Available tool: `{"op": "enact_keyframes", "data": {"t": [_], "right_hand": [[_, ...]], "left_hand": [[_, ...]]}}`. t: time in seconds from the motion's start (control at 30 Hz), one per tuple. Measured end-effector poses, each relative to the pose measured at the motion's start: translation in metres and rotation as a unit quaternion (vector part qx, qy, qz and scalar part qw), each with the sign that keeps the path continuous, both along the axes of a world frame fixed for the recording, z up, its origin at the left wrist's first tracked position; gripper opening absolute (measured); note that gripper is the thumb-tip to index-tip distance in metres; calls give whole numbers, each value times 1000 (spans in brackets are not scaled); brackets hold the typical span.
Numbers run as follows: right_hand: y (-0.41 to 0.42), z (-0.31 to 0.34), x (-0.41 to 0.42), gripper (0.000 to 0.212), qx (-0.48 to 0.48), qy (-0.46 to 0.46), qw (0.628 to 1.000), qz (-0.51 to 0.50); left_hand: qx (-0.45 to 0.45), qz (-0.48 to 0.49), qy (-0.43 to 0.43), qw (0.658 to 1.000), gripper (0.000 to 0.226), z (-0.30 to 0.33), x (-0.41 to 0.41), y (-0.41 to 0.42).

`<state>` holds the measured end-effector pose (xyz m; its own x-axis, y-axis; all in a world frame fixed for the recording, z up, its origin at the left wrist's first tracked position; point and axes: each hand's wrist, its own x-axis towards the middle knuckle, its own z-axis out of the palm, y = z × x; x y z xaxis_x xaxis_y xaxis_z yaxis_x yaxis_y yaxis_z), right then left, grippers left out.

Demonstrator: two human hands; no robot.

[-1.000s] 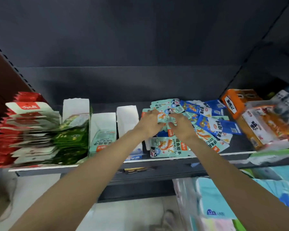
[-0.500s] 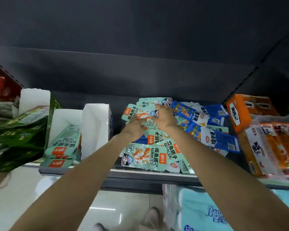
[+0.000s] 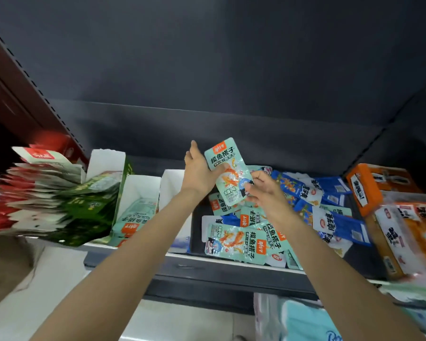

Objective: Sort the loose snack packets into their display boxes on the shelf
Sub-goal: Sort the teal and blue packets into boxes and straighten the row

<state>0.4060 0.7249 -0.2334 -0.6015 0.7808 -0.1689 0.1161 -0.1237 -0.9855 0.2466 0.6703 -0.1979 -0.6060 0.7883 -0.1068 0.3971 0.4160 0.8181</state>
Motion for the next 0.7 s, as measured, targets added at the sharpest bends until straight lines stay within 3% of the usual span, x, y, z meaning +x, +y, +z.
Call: {"op": "enact_keyframes", "data": {"t": [0.13, 0.27, 0.37, 0.57, 0.7], "right_hand": [[-35, 24, -29, 9, 13, 36, 999, 35], [-74, 38, -72, 21, 55, 8, 998, 25], [-101, 41, -109, 17, 102, -15, 995, 6], [-138, 25, -170, 16, 210, -92, 973, -38], [-146, 6, -179, 20, 269, -221, 937, -9]], "left_hand": [[33, -35, -13, 999, 96, 27, -36, -41], [130, -37, -3, 991, 50, 42, -83, -89], [143, -70, 19, 987, 31, 48, -112, -125], [125, -141, 190, 964, 11, 47, -156, -181], [49, -224, 353, 907, 13, 31, -172, -194]]}}
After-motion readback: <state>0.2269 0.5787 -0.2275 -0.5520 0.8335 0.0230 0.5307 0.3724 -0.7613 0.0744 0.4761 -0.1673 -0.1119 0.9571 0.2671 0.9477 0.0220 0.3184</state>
